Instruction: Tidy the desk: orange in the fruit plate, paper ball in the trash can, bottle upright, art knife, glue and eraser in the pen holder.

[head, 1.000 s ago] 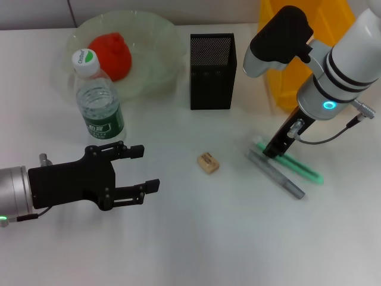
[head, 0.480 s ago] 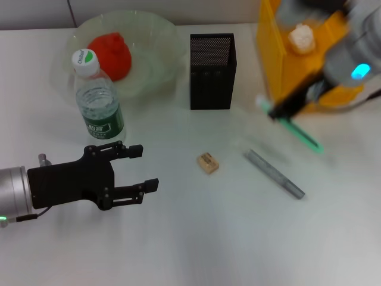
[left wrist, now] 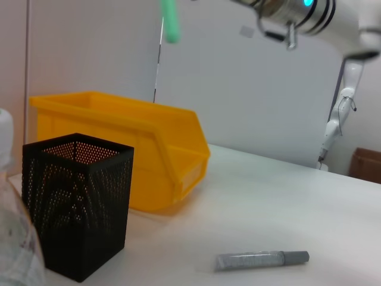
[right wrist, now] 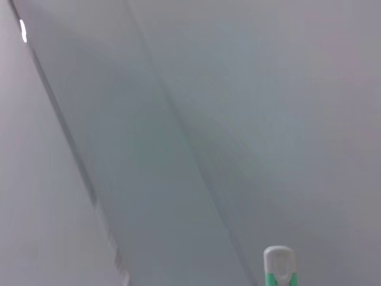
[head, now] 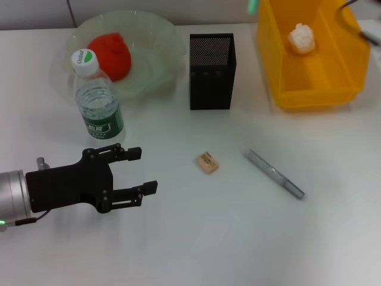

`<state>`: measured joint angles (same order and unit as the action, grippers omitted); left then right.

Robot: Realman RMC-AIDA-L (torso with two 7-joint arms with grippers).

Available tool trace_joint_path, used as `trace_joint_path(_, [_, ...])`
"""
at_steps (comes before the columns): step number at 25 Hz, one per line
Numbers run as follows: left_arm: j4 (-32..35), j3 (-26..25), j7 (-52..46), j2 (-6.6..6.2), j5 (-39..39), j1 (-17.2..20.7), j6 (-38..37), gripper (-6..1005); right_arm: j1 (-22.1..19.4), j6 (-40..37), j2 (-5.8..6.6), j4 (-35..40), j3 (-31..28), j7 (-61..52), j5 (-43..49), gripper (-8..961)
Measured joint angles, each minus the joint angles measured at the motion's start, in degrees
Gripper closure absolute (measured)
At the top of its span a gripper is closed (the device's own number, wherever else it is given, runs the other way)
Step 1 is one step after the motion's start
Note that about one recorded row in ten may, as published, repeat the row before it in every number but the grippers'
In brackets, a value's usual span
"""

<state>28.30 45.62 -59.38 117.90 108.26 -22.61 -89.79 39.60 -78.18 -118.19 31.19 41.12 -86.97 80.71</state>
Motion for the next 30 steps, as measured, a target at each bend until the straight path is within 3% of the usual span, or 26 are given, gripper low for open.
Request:
trace_joint_path(3, [0.00, 0.00, 0.01, 0.16, -0.03, -0.02, -0.18, 215, 3.26, 3.80, -1.57, -10.19, 0.14, 15.72, -4.58, 760])
trace_joint_path(7, [0.01, -0.08, 0.03, 0.37, -0.07, 0.06, -1.65, 215, 9.82, 13.83, -1.71, -20.79, 0.56, 24.97, -5.03, 752])
trace_joint_path(11, [-0.01, -0.16, 0.46, 0.37, -0.08, 0.21, -1.75, 215, 11.54, 21.29, -1.81, -23.07, 4.49, 24.78, -5.02, 744])
trace_joint_path(16, [-0.01, -0.59, 1.38, 0.40, -0.07, 0.77, -1.79, 215, 10.71, 22.13, -1.70, -23.50, 8.64, 20.40, -5.30, 734])
trace_joint_path(18, [0.00, -0.61, 1.38, 0.36, -0.07, 0.83, -1.80, 215, 9.44, 21.41, -1.50, -22.02, 11.25, 17.33, -5.41, 663])
trace_joint_path(21, [-0.01, -0.62, 1.38, 0.32, -0.07, 0.98, -1.88, 215, 5.99, 17.69, -1.09, -15.39, 17.18, 9.15, -5.01, 556])
trace_joint_path(23, [-0.01, -0.62, 1.38, 0.22, -0.06, 1.24, -2.21, 215, 1.89, 13.02, -0.45, -5.33, 22.09, -1.25, -1.38, 474])
trace_joint_path(26, [0.00, -0.62, 1.38, 0.04, -0.06, 1.43, -2.50, 215, -2.88, 4.90, 0.50, 12.41, 24.53, -16.22, 10.53, 335])
trace_joint_path(30, [0.04, -0.62, 1.38, 0.05, -0.06, 1.44, -2.99, 215, -2.42, -7.74, 0.62, 31.17, 23.03, -31.66, 30.85, 211])
